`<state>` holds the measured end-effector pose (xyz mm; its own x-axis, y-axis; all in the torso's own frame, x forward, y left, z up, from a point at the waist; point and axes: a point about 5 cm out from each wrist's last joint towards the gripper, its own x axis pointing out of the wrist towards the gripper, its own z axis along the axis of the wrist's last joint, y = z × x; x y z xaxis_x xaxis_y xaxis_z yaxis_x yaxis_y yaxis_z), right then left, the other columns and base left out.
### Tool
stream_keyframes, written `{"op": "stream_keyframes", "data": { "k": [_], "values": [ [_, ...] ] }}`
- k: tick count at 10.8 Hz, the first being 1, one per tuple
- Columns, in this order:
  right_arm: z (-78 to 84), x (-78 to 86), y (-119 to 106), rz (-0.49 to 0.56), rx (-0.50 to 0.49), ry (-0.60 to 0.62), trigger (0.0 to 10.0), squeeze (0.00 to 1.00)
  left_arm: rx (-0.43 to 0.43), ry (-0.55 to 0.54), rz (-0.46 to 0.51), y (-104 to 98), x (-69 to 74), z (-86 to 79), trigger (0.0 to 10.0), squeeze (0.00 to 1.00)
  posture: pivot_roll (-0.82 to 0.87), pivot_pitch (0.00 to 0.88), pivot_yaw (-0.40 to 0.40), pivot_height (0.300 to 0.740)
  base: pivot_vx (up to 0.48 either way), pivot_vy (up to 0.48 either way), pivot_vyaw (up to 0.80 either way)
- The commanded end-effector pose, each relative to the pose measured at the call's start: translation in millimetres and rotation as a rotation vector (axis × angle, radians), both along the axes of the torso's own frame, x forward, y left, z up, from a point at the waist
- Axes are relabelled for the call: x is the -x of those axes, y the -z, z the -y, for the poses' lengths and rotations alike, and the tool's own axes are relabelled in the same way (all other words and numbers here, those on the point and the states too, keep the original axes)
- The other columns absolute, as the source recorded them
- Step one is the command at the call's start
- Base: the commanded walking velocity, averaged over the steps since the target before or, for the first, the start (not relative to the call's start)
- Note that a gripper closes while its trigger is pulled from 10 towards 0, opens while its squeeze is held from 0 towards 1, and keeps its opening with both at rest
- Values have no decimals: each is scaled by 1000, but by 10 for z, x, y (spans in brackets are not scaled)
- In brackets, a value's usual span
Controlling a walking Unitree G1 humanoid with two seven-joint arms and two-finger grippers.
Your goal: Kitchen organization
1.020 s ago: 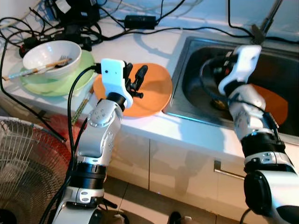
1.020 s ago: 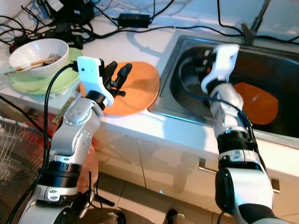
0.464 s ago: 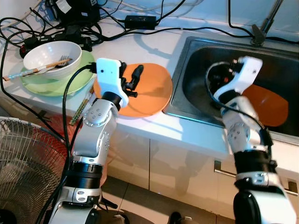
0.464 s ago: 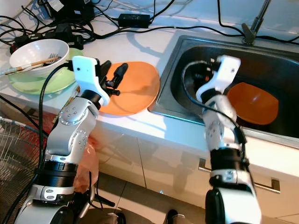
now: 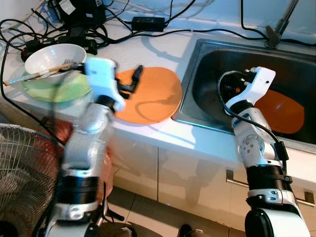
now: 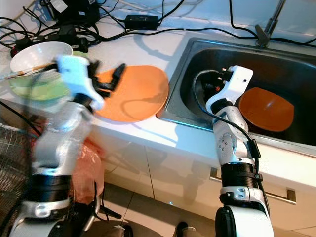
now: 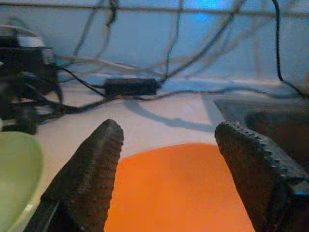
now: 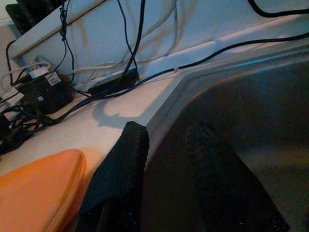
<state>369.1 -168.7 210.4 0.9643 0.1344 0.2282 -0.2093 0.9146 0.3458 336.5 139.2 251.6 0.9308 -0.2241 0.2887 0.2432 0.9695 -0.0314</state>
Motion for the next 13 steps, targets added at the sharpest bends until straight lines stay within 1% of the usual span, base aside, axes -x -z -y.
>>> {"op": "stream_keyframes", "data": {
  "k": [1, 2, 3, 4, 5, 6, 7, 8, 9, 10, 11, 12, 13],
  "values": [
    [1, 20, 8, -9, -5, 1, 10000, 0, 50, -25, -14, -28, 50, -108, 10000, 0, 127, 161, 43, 740, 0, 0, 0],
    [-21, 22, 32, -20, 1, -5, 10000, 0, 117, -68, -47, 1, 95, -251, 10000, 0, 132, 166, 39, 740, 0, 0, 0],
    [-30, 23, 35, -24, 2, -12, 10000, 0, 147, -106, -59, 7, 154, -357, 10000, 0, 140, 173, 37, 740, 0, 0, 0],
    [-30, 17, 45, -32, 2, -12, 10000, 0, 154, -120, -74, 23, 189, -404, 10000, 0, 148, 177, 36, 740, 0, 0, 0],
    [-39, 11, 57, -39, 5, -12, 10000, 0, 176, -134, -117, 104, 225, -468, 10000, 0, 146, 179, 37, 740, 0, 0, 0],
    [-43, 11, 52, -39, 10, -14, 10000, 0, 190, -128, -151, 143, 256, -509, 10000, 0, 140, 183, 33, 740, 0, 0, 0],
    [-37, 11, 47, -39, 14, -13, 10000, 0, 184, -75, -167, 138, 289, -506, 10000, 0, 142, 184, 33, 740, 0, 0, 0],
    [-26, 11, 62, -47, 31, -9, 10000, 0, 62, 59, -183, 135, 337, -464, 10000, 0, 143, 182, 33, 740, 0, 0, 0],
    [-23, 7, 66, -50, 33, -8, 10000, 0, -1, 113, -190, 162, 382, -504, 10000, 0, 145, 184, 32, 740, 0, 0, 0],
    [-27, 4, 64, -49, 30, -8, 10000, 0, -30, 128, -205, 192, 426, -566, 10000, 0, 145, 185, 31, 740, 0, 0, 0],
    [-29, 5, 54, -46, 31, -9, 10000, 0, -28, 149, -225, 199, 463, -629, 10000, 0, 143, 186, 32, 740, 0, 0, 0],
    [-22, 5, 50, -46, 32, -7, 10000, 0, -27, 158, -227, 190, 481, -654, 10000, 0, 141, 187, 31, 740, 0, 0, 0],
    [-12, 6, 47, -47, 37, -4, 10000, 0, 1, 178, -225, 183, 542, -693, 10000, 0, 138, 187, 29, 740, 0, 0, 0]
  ]
}}
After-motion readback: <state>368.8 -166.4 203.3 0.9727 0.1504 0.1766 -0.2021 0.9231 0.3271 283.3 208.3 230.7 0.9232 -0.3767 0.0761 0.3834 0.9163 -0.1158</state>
